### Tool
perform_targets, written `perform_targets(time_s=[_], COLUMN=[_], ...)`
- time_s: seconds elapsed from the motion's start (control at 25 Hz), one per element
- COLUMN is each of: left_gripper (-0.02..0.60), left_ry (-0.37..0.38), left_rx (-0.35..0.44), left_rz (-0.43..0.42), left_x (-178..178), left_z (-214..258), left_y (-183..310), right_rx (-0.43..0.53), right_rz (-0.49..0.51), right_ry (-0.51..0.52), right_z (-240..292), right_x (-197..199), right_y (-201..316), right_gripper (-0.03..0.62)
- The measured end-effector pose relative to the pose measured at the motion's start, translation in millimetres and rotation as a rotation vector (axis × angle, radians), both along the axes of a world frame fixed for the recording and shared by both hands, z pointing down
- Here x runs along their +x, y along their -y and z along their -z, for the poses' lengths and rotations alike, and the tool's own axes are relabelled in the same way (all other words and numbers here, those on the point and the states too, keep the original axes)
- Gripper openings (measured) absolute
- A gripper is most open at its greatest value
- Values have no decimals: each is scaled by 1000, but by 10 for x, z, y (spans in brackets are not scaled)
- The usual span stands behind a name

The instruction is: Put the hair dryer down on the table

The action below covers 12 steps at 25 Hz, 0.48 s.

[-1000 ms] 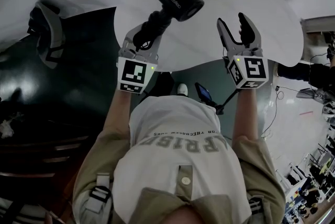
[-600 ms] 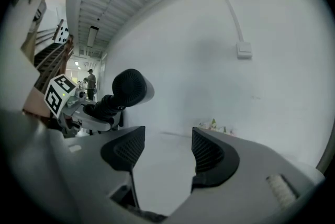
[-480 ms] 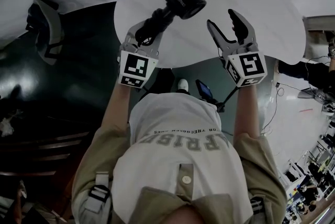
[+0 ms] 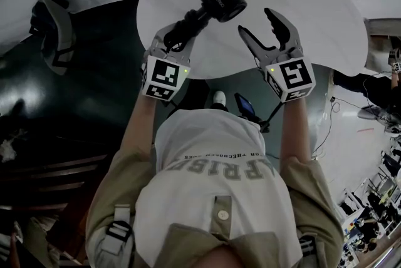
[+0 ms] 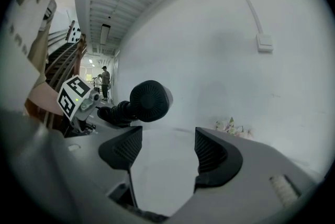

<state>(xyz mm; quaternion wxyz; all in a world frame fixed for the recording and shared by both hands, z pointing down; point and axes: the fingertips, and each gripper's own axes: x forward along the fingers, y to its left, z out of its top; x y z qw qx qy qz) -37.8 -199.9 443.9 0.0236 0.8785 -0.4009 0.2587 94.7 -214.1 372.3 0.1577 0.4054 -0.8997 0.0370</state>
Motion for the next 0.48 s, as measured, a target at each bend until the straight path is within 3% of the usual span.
perform_targets(time_s=[0.48], left_gripper=[86], left_ry=[32], left_rx=[-99], left_rz=[-2], left_x=[8], left_z=[-355], left_y=[-28], right_rx=[-8], right_rz=[89], right_ry=[-41], right_z=[-68], right_x=[-266], right_y=[-17], right_gripper=[330])
